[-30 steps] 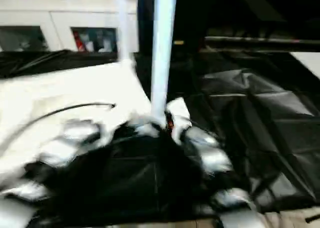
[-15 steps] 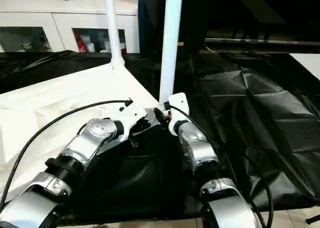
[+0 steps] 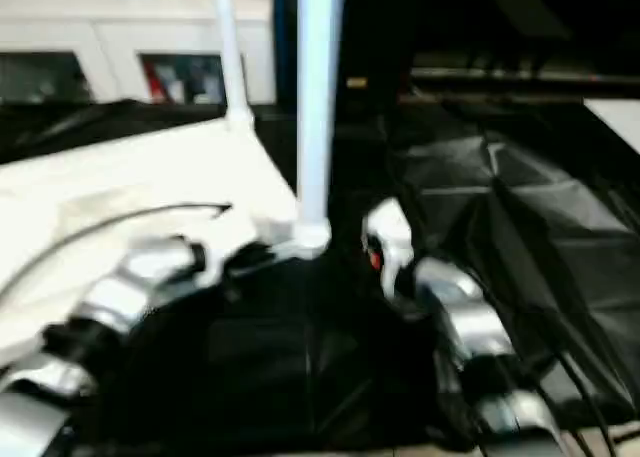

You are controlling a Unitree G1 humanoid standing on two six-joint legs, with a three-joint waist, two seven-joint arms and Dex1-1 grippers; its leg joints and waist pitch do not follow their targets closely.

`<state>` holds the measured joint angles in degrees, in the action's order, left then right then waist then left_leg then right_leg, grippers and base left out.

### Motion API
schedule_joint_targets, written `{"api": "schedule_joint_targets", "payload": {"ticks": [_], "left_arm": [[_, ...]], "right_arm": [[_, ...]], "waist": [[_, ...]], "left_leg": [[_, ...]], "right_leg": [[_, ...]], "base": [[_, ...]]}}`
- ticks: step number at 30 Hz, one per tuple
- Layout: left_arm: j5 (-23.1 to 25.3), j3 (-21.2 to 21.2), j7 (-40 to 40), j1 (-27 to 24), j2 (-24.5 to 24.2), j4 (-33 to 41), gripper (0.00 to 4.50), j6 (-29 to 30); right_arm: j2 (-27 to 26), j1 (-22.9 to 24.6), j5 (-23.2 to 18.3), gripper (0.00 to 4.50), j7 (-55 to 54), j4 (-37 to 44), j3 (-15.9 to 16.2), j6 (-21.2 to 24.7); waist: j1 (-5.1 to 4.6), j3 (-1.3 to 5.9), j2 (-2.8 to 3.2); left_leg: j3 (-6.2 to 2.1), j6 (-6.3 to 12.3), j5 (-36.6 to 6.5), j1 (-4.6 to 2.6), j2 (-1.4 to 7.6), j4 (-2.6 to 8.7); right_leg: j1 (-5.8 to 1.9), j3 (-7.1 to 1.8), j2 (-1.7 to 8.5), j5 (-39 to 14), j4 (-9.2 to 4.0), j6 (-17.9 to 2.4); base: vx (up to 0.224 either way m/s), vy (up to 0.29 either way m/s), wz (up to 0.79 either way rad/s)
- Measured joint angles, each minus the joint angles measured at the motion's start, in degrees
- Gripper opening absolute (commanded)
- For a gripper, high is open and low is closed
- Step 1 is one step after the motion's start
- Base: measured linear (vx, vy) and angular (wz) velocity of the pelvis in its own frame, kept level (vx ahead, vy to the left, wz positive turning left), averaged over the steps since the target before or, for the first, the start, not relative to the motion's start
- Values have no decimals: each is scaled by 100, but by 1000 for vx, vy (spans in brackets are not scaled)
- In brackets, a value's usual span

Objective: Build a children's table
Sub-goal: Rotate leg to tighten

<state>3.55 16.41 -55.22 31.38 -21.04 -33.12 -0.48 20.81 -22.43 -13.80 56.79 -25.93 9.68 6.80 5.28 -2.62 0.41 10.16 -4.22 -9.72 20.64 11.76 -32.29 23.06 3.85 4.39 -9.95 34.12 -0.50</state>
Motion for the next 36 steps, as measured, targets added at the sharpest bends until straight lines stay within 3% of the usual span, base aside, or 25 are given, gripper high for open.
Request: {"api": "schedule_joint_targets", "payload": {"ticks": [6,18,28,36], "left_arm": [[-392,150,-983,-421,-314,773,0,137],[-405,151,-1211,-622,-442,1147,0,291],[-397,148,-1221,-636,-439,1206,0,385],[-398,142,-1226,-650,-456,1225,0,401]], "right_arm": [[53,-17,124,399,118,119,113,-19],[-1,-33,245,399,326,122,320,-71],[-112,-98,244,309,441,54,342,-92],[-132,-98,246,278,440,48,345,-108]], "waist": [[120,3,12],[126,0,6],[122,0,5],[120,0,5]], "left_leg": [[25,-2,-1,-4,0,-7],[30,-2,0,-5,1,-9],[30,-2,0,-3,1,-15],[30,-2,0,-4,1,-18]], "right_leg": [[6,-9,11,-8,-8,-3],[4,-13,12,-12,-2,3],[4,-13,12,-12,0,3],[3,-14,12,-11,3,3]], "base": [[0,0,0],[0,0,0],[0,0,0],[0,0,0]]}}
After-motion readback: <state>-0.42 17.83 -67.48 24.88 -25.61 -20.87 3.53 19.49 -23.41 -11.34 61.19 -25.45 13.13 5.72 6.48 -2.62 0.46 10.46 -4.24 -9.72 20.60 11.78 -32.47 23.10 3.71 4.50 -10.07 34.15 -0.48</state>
